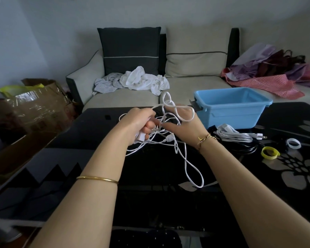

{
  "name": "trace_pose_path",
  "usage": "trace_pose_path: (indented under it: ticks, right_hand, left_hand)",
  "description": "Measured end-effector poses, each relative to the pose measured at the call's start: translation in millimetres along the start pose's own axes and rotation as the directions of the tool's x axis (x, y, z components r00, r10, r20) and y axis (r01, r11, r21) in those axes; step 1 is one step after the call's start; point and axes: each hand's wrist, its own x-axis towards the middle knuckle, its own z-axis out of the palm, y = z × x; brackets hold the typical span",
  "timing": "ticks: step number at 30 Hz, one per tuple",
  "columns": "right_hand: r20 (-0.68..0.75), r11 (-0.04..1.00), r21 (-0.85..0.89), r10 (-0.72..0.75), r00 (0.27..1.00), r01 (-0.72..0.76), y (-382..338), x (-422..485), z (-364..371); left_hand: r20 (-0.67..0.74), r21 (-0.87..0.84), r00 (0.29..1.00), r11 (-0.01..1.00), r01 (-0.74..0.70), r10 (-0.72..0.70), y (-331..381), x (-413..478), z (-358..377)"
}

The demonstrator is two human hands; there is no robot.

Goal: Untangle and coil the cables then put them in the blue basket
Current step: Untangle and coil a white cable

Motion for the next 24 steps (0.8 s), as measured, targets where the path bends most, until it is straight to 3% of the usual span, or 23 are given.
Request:
trace_pose_path:
  ticks: [3,6,9,12,15,16,18,20,22,24]
  right_hand:
    - [-0.046,0.946,0.322,-0.015,0.999,0.029,-12,0,11]
    - [-0.120,0.957,0.286,0.085,0.989,-0.047,-16,3,12]
    - [0.085,0.856,0.425,0.287,0.954,-0.295,-7,7,7]
    - [0.373,0.635,0.462,0.495,0.785,-0.619,12,5,0]
    - [0.425,0.551,0.273,0.667,0.612,-0.789,38,-2,-18]
    - [0.398,0.564,0.182,0.707,0.585,-0.806,42,-5,-25]
    - [0.300,0.690,-0.136,0.713,0.634,-0.711,43,-4,-31]
    - [0.291,0.773,-0.445,0.602,0.743,-0.452,32,-1,-30]
    - [0.338,0.846,-0.418,0.482,0.808,-0.330,18,3,-25]
    - [0.273,0.914,-0.231,0.391,0.879,-0.335,7,6,-25]
  left_hand:
    - [0.096,-0.128,0.995,0.990,0.052,-0.040,1,-2,-1]
    - [0.096,-0.222,0.994,0.973,0.067,-0.046,1,0,-3]
    - [-0.024,-0.415,0.998,0.908,0.050,-0.066,-1,6,-14]
    - [-0.172,-0.587,0.980,0.809,-0.024,-0.096,-5,10,-28]
    - [-0.373,-0.625,0.922,0.762,-0.169,-0.101,-3,8,-42]
    - [-0.408,-0.622,0.909,0.756,-0.206,-0.088,-1,6,-46]
    - [-0.407,-0.566,0.912,0.795,-0.218,-0.040,1,5,-47]
    - [-0.339,-0.449,0.941,0.880,-0.157,-0.005,-2,5,-38]
    - [-0.237,-0.314,0.971,0.944,-0.097,0.020,-5,6,-26]
    - [-0.182,-0.212,0.983,0.974,-0.078,0.039,-4,5,-16]
